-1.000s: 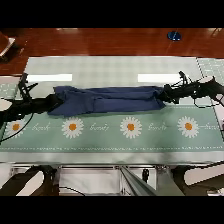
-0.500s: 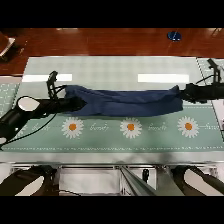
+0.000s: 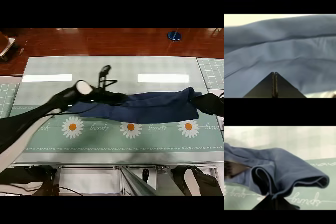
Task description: Fold the shirts.
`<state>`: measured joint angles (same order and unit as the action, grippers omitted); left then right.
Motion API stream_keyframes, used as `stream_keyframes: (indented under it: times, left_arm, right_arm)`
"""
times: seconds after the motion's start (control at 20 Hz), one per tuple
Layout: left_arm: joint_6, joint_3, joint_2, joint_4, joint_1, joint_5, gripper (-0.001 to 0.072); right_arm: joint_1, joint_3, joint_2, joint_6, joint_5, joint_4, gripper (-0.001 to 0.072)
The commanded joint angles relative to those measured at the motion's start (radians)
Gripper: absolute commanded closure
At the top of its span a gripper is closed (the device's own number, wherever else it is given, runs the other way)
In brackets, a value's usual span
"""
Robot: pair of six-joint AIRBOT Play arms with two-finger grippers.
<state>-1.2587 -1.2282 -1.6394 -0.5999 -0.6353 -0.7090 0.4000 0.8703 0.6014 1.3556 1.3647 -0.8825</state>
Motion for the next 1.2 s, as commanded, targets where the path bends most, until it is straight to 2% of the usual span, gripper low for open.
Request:
stream_keyframes:
  times: [0.0, 0.15, 0.3, 0.45, 0.6, 0.75, 1.0, 1.15]
  left_arm:
    - [-0.042, -0.253, -0.226, 0.002, -0.122, -0.103, 0.0691]
    - [-0.149, -0.372, -0.323, 0.002, -0.206, -0.126, 0.0691]
    - [-0.149, -0.409, -0.340, 0.002, -0.242, -0.169, 0.0690]
    - [-0.149, -0.411, -0.300, -0.032, -0.140, -0.266, 0.0690]
    - [-0.166, -0.374, -0.187, -0.196, 0.034, -0.444, 0.0690]
    - [-0.211, -0.151, 0.071, -0.393, 0.230, -0.414, 0.0690]
    - [-0.210, 0.368, 0.662, -0.406, 0.591, -0.230, 0.0689]
    - [-0.211, 0.611, 0.998, -0.403, 0.746, -0.217, 0.0689]
  right_arm:
    - [0.001, -0.004, -0.055, 0.024, 0.023, 0.080, 0.0692]
    - [0.001, -0.004, -0.055, 0.019, 0.019, 0.107, 0.0692]
    - [0.001, -0.004, -0.055, 0.019, 0.012, 0.106, 0.0692]
    - [0.001, -0.004, -0.055, 0.019, 0.021, 0.106, 0.0692]
    - [0.001, -0.004, -0.055, 0.020, 0.018, 0.108, 0.0692]
    - [-0.079, -0.004, -0.019, 0.020, -0.018, 0.145, 0.0692]
    - [-0.428, 0.006, 0.187, 0.024, -0.299, 0.209, 0.0692]
    - [-0.640, 0.119, 0.422, 0.019, -0.416, 0.220, 0.0692]
